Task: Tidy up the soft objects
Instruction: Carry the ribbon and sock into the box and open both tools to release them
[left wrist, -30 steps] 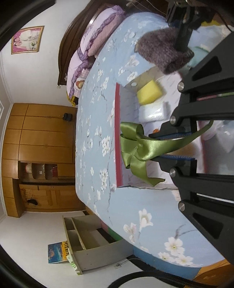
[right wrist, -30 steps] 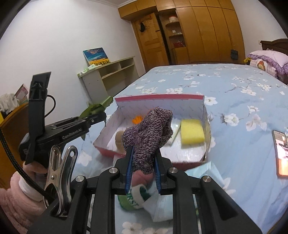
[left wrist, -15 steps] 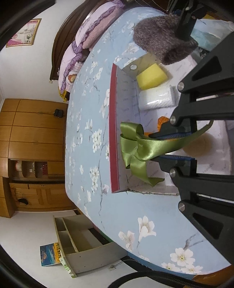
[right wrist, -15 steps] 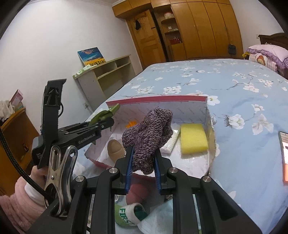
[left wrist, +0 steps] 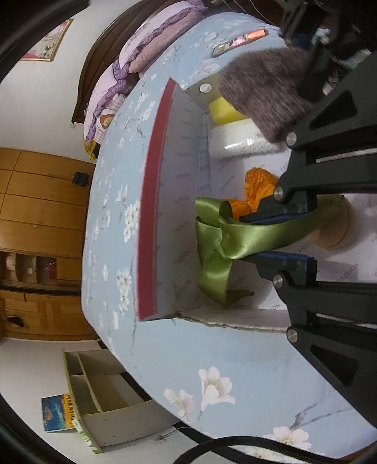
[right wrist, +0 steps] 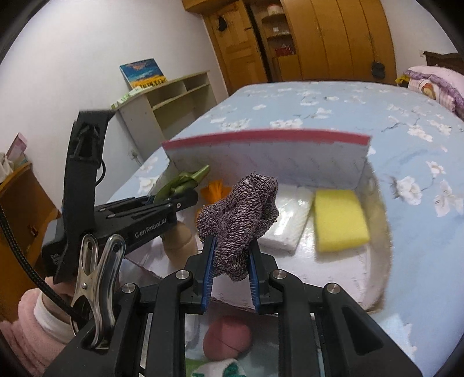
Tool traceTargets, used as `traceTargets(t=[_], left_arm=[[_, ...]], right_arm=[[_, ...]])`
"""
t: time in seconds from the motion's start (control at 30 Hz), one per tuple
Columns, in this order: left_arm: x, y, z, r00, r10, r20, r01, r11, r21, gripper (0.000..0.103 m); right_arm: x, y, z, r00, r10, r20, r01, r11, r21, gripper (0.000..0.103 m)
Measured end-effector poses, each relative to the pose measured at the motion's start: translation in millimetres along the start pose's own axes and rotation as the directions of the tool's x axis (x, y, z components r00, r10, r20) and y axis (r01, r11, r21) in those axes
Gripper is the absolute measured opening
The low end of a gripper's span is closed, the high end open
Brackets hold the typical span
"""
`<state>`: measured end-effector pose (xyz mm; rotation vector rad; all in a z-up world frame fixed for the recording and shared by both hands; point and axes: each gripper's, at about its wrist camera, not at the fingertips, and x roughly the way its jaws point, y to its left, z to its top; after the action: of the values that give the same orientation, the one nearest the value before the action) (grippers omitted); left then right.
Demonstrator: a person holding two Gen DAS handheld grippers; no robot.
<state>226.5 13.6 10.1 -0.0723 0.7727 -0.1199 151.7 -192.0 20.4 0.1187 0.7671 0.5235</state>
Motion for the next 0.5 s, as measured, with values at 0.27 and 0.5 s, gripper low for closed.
traceTargets(t=[0.27,0.5], left_arm=[[3,0,-2,1.000,0.011,0.019,-0.011,1.000,0.005,0.032],[-4,5,-1,0.999,0.034,0.024,-0.033,0.999,-0.032,0.048]], right_arm=[[27,3,-8,0.998,0.014,-0.056,-0.015,1.000,-0.016,0.022],[34,8,-8,0.997,0.005,-0.071,-0.008,0.999,-0.037,0.024]])
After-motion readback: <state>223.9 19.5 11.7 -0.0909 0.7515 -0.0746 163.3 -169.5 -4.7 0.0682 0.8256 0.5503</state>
